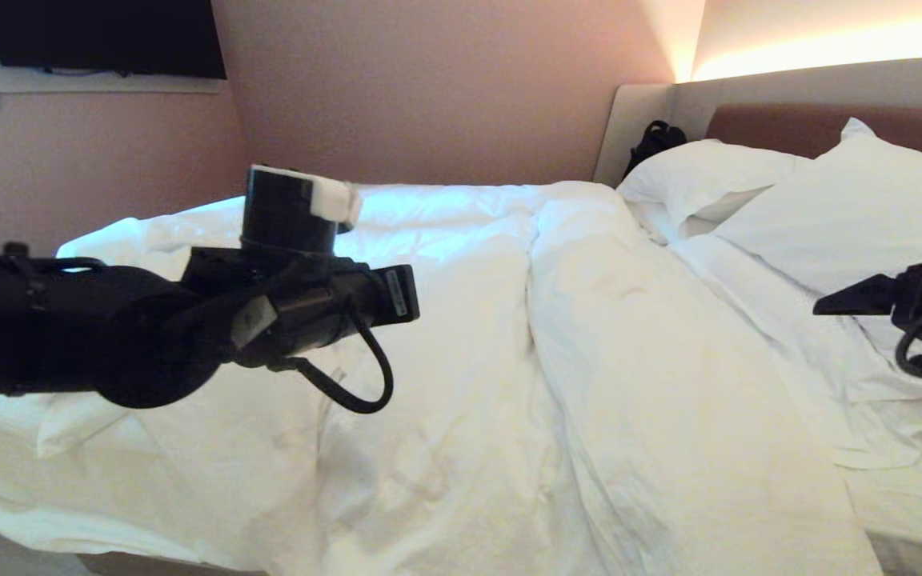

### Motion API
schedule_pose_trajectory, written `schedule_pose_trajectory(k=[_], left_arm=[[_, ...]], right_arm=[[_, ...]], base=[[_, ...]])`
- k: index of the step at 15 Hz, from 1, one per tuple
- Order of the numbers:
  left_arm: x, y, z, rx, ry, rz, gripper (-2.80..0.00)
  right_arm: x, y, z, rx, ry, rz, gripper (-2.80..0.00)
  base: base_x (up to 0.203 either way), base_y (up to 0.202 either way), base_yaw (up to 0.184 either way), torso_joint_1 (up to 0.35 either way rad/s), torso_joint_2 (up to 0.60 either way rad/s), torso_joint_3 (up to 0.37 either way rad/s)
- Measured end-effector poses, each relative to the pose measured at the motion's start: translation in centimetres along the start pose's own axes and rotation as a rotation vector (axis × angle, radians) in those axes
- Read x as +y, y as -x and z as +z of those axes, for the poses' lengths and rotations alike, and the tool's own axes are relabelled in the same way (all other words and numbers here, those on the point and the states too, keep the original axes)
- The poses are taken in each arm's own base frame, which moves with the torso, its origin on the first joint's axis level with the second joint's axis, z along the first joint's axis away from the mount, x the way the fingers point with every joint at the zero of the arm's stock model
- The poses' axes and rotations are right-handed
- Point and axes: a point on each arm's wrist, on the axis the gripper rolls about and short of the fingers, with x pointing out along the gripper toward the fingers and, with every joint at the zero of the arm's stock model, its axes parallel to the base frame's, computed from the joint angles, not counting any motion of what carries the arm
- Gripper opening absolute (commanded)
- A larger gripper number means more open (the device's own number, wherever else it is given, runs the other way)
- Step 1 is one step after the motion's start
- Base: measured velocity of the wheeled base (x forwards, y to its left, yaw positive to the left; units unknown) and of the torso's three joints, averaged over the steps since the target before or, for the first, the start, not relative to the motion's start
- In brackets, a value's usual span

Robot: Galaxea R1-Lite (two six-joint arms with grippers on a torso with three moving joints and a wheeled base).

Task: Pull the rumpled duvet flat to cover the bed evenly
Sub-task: Flatten the corners of the folded blanket

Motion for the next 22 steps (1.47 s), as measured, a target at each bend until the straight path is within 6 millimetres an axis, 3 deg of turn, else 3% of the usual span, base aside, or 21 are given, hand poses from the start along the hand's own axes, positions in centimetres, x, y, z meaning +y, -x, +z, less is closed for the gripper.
schedule_pose_trajectory(k=[1, 2, 7, 15, 18, 22], left_arm=[[0.5, 0.4, 0.6, -0.021, -0.001, 0.011, -2.8], [1.0, 0.8, 1.1, -0.036, -0.001, 0.02, -2.8], [1.8, 2.0, 2.4, -0.084, -0.003, 0.039, -2.8], [1.8, 4.9, 3.3, -0.11, -0.061, 0.033, -2.8], [2.1, 8.3, 3.6, -0.068, -0.106, 0.05, -2.8], [2.8, 16.9, 3.9, -0.056, -0.187, 0.063, -2.8]], right_arm=[[-0.2, -1.2, 0.6, 0.011, -0.021, 0.005, -1.73], [-0.3, -2.4, 1.1, 0.021, -0.036, 0.013, -2.8], [0.1, -7.4, 2.7, 0.03, -0.028, 0.082, -2.8], [0.7, -11.5, 4.3, 0.028, -0.007, 0.105, -2.8], [0.5, -13.1, 4.5, 0.041, -0.011, 0.087, -2.8], [0.2, -14.9, 4.3, 0.059, -0.016, 0.075, -2.8]], base=[[0.0, 0.0, 0.0, 0.0, 0.0, 0.0], [0.0, 0.0, 0.0, 0.0, 0.0, 0.0], [0.0, 0.0, 0.0, 0.0, 0.0, 0.0], [0.0, 0.0, 0.0, 0.0, 0.0, 0.0], [0.0, 0.0, 0.0, 0.0, 0.0, 0.0], [0.0, 0.0, 0.0, 0.0, 0.0, 0.0]])
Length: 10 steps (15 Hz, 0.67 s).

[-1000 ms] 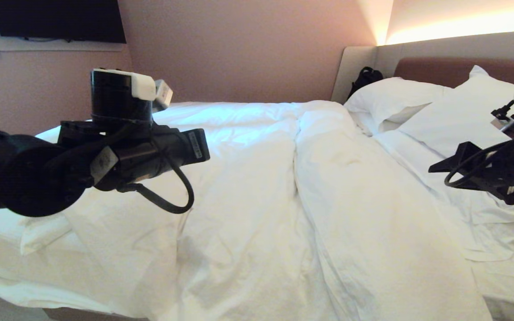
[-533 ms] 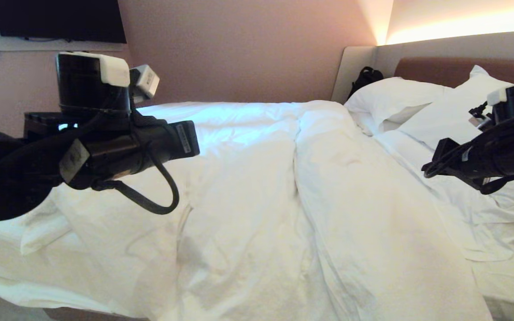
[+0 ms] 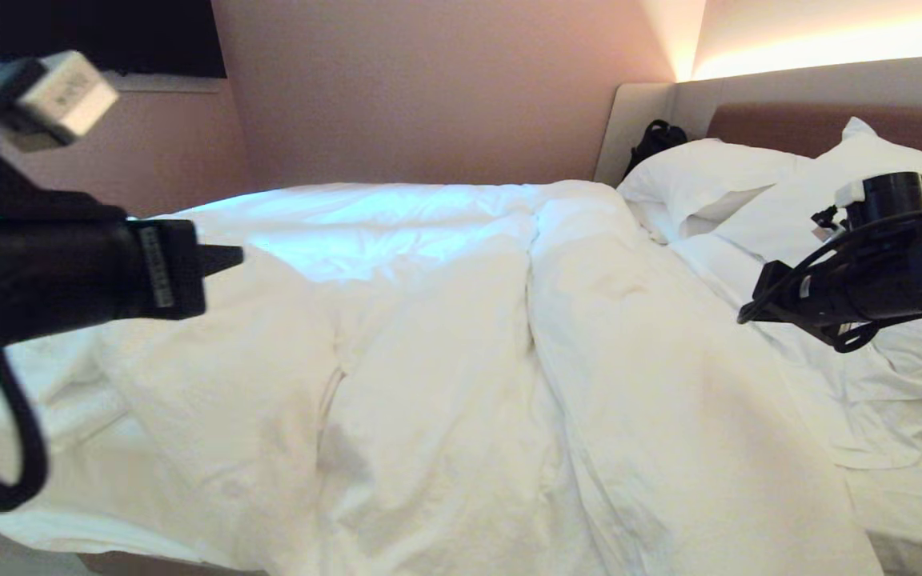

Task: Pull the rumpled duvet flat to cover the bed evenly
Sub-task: Flatten the corners of the folded blanket

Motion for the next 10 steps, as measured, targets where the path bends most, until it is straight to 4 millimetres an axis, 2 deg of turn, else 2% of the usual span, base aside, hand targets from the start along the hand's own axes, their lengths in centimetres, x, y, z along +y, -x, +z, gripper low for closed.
schedule_pose_trajectory(k=[2, 4, 7, 10], left_arm=[[1.0, 4.6, -0.8, 0.02, -0.028, 0.034, -2.8], [2.2, 8.2, -2.9, 0.053, -0.05, 0.129, -2.8], [3.8, 11.6, -6.3, 0.03, -0.042, 0.288, -2.8], [5.0, 14.0, -9.7, -0.016, -0.001, 0.411, -2.8]], right_arm=[[-0.2, -0.7, -0.1, 0.009, -0.001, -0.005, -2.8], [-0.2, -0.9, -0.2, 0.013, -0.003, -0.008, -2.8], [-0.3, -1.1, -0.1, 0.014, -0.007, -0.008, -2.8], [-0.5, -1.4, -0.1, 0.017, -0.012, -0.012, -2.8]], base=[[0.0, 0.0, 0.0, 0.0, 0.0, 0.0], [0.0, 0.0, 0.0, 0.0, 0.0, 0.0], [0.0, 0.0, 0.0, 0.0, 0.0, 0.0], [0.0, 0.0, 0.0, 0.0, 0.0, 0.0]])
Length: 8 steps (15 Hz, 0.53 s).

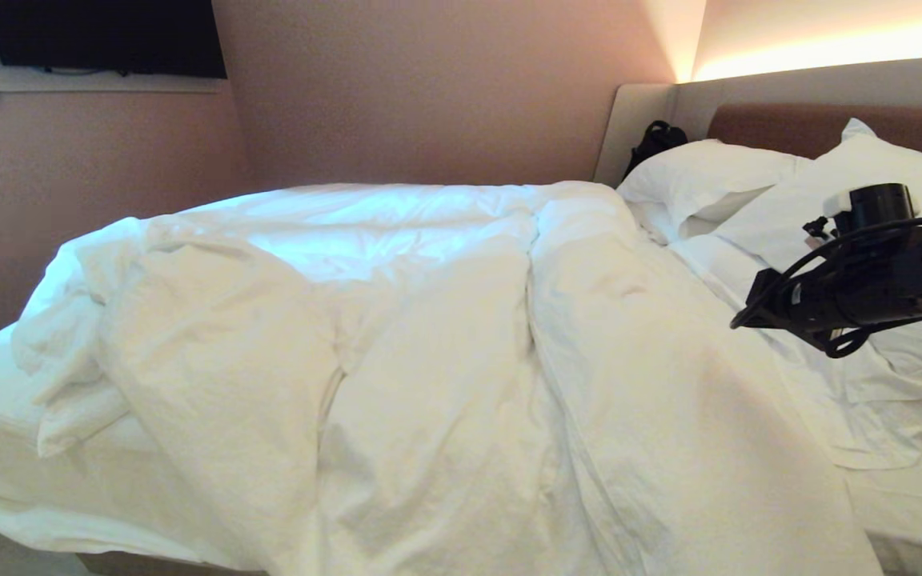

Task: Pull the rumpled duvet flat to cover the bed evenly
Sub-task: Flatten the corners of the folded blanket

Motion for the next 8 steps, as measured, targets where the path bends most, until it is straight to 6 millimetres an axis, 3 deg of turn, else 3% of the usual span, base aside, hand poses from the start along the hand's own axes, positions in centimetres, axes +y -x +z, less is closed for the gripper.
schedule_pose_trajectory(k=[8], left_arm=[[1.8, 3.6, -6.0, -0.107, 0.099, 0.258, -2.8]], right_arm=[[-0.9, -1.5, 0.3, 0.006, -0.011, -0.017, -2.8]], base=[[0.0, 0.0, 0.0, 0.0, 0.0, 0.0]])
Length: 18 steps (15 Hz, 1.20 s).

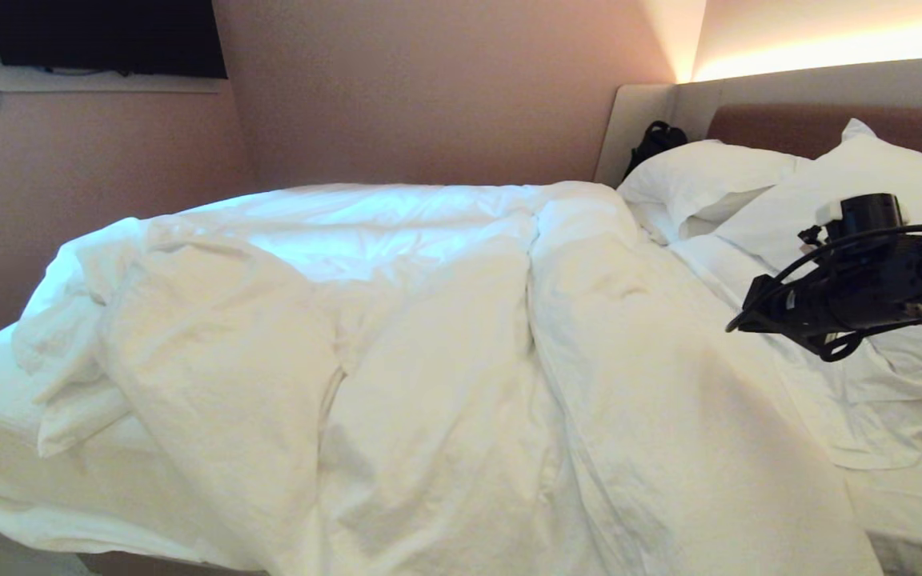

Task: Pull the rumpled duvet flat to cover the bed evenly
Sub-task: Flatten the corners of the folded blanket

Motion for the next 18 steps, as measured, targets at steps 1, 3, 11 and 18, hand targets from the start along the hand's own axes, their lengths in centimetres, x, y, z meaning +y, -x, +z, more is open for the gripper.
schedule_pose_trajectory(k=[1, 3, 11, 18], left_arm=[[0.2, 0.5, -0.7, -0.018, -0.003, -0.005, -2.8], [0.3, 1.3, -2.2, -0.038, -0.012, -0.042, -2.8], [0.7, 1.4, -6.7, -0.134, -0.03, -0.069, -2.8], [-0.8, -2.5, -10.4, -0.321, -0.1, -0.155, -2.8]], right_arm=[[0.0, -0.3, 0.2, -0.009, 0.002, 0.004, -2.8], [0.3, -0.5, 0.7, -0.045, 0.017, 0.022, -2.8], [4.8, 0.9, -1.0, -0.057, 0.147, 0.126, -2.8], [5.5, 2.1, -1.5, -0.094, 0.188, 0.167, -2.8]], base=[[0.0, 0.0, 0.0, 0.0, 0.0, 0.0], [0.0, 0.0, 0.0, 0.0, 0.0, 0.0], [0.0, 0.0, 0.0, 0.0, 0.0, 0.0], [0.0, 0.0, 0.0, 0.0, 0.0, 0.0]])
